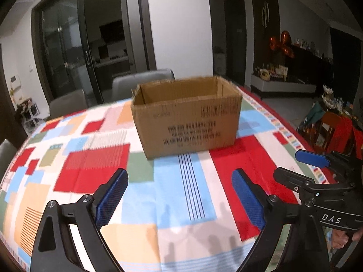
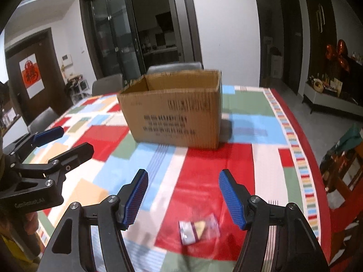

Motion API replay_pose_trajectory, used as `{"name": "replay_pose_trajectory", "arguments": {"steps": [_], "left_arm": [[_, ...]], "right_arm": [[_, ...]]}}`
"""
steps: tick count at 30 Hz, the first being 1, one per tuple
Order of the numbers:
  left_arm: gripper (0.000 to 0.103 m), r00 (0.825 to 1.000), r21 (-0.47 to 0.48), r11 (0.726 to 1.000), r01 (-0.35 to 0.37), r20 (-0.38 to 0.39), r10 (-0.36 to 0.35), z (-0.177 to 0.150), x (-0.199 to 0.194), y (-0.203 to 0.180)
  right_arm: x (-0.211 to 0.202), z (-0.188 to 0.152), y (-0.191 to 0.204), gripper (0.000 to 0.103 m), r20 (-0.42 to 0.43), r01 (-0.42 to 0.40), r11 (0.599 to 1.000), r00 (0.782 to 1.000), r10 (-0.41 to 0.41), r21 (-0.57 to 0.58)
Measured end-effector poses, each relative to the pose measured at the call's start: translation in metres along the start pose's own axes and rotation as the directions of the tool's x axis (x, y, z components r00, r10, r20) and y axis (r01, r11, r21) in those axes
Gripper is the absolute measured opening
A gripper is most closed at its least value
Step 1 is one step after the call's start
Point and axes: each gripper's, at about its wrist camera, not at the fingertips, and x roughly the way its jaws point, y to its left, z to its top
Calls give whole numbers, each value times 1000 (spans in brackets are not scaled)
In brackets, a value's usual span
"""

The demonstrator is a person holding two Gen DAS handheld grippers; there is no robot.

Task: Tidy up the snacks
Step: 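Move both tools back from the box toward the small white packet, then close the right tool on the white purple-striped packet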

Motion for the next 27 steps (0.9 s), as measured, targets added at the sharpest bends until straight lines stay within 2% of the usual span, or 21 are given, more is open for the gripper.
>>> {"name": "replay_pose_trajectory", "arguments": {"steps": [10, 14, 22, 27], "left_arm": [[94, 995, 31, 1000, 4, -100, -1, -33, 21, -16], [94, 989, 12, 1000, 18, -146, -16, -43, 31, -18], [94, 976, 14, 1000, 10, -217, -6, -58, 51, -21], [94, 970, 8, 1000, 8, -242, -6, -62, 60, -21]], "right_arm": [[23, -39, -7, 66, -133, -11, 1000, 991, 10, -13], [35, -50, -12, 66, -187, -22, 1000, 982, 22, 3], [57, -63, -15, 66, -268, -5, 1000, 963, 1, -15], [70, -68, -11, 66, -301, 1, 998, 953, -21, -67]]}}
